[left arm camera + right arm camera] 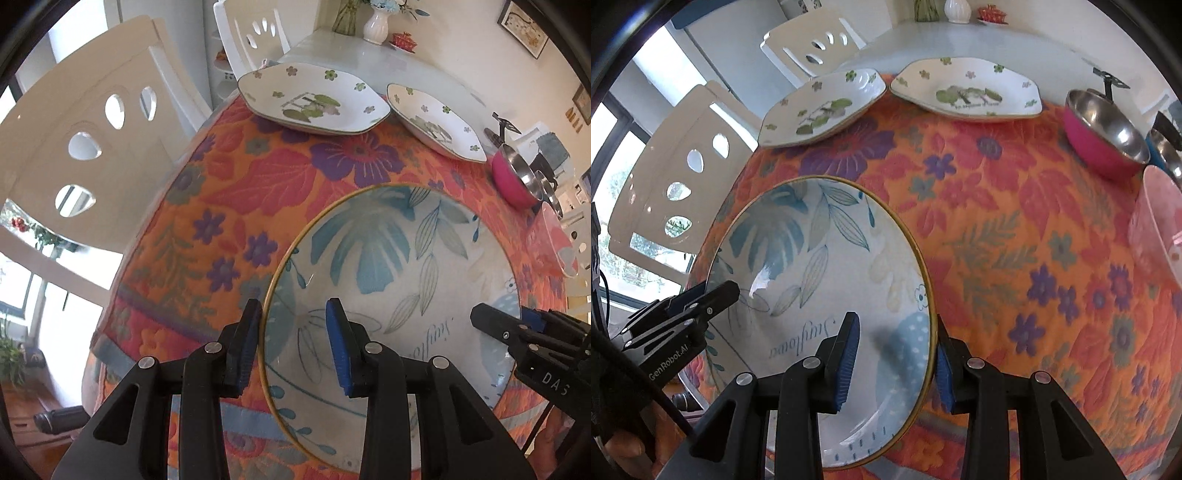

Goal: Organize plates and bowls

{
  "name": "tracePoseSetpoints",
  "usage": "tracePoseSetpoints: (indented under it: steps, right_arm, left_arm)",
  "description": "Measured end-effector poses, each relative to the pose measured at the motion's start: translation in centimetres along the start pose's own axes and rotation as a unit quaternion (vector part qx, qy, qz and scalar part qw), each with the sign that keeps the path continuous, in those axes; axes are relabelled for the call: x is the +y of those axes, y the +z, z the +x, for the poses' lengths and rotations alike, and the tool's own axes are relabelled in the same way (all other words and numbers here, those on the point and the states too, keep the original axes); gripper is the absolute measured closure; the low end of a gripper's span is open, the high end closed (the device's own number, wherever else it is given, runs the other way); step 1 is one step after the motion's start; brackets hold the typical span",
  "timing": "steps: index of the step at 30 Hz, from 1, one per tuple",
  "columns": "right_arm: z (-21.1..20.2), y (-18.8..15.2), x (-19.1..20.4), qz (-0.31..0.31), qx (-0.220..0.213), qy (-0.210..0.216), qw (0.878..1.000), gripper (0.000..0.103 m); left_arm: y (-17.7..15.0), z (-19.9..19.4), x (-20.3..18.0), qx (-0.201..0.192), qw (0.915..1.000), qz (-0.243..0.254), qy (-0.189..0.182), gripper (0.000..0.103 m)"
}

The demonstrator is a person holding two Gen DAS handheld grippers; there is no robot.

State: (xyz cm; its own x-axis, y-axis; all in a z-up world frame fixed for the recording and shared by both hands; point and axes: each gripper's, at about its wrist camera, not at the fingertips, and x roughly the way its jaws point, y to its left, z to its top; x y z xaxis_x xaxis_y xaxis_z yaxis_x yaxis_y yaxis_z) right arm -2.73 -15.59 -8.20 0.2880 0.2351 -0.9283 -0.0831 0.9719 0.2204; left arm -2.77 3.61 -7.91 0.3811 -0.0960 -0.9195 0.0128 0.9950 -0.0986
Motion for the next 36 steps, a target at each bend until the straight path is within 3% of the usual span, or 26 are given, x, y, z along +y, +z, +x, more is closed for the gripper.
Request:
tracePoseSetpoints:
  steps: [8,16,25,36]
  right_arm:
    - [1.4,-0.7,-0.4,0.015,0.025,0.009,1.000,0.067]
    - [2.2,-1.2,-1.0,0.012,0.041,0.016,0.999,0.067]
    - [-0.9,0.4,-2.4,-0.006,-0.005,0.003,1.000,0.067]
    - [-2.2,2.1,-3.7,-0.009,-0.016,0.046,0.999,0.064]
  left_arm:
    - [-0.7,1.0,0.0,0.017,0.9998,0.001,0.004,0.071]
    - [-0.4,0.9,-0.8,0.008,0.9997,0.016,0.015,0.071]
    - [0.9,-0.5,-0.1,-0.010,0.9996,-0.017,0.019,0.070]
    - [3.2,-2.7,-0.7,-0.038,0.9974,-0.050,0.034,0.063]
